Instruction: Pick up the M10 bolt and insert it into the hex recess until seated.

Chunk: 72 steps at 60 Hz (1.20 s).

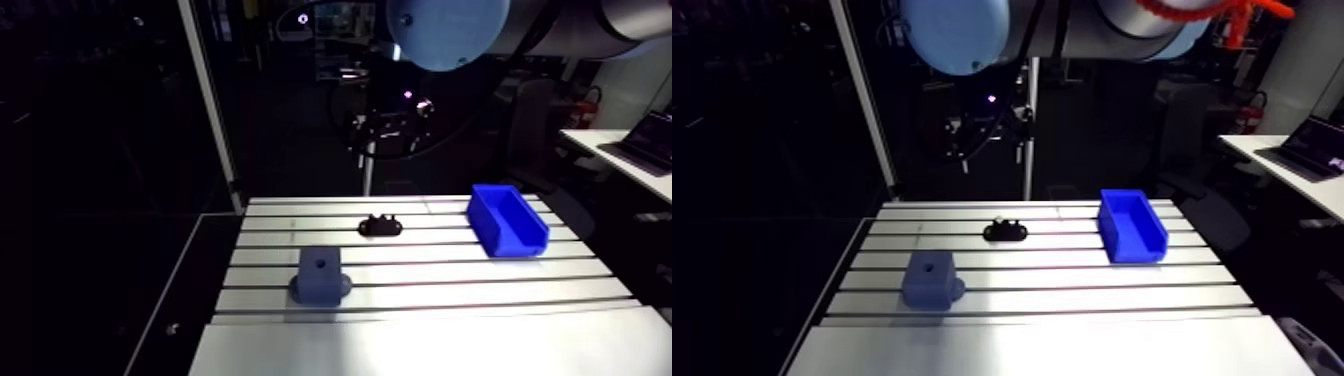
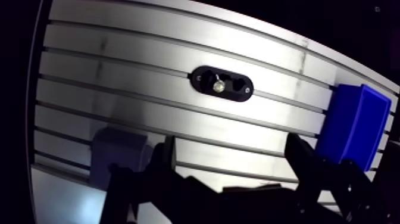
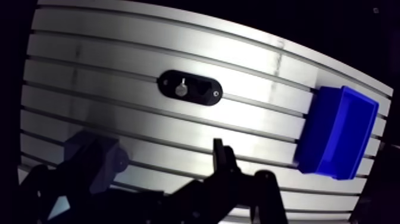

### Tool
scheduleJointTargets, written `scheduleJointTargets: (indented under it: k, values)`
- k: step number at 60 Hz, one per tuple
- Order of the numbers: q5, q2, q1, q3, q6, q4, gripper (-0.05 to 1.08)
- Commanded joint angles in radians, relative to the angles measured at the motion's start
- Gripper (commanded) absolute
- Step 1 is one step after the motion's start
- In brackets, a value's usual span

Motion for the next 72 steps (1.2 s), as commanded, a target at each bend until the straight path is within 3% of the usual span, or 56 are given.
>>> scheduleJointTargets:
  k: [1,11,21,34,72]
  values:
    - [0.008,0.029,-0.007,0.036,-0.029,-0.098,0.01]
    - [0.023,0.063,-0.018,0.064,-0.029,-0.16,0.01]
    - [0.022,0.09,-0.022,0.069,-0.021,-0.171,0.02]
    - [0.022,0.12,-0.021,0.079,-0.029,-0.215,0.18]
    - [0.02,0.184,-0.019,0.088,-0.017,-0.258,0.38]
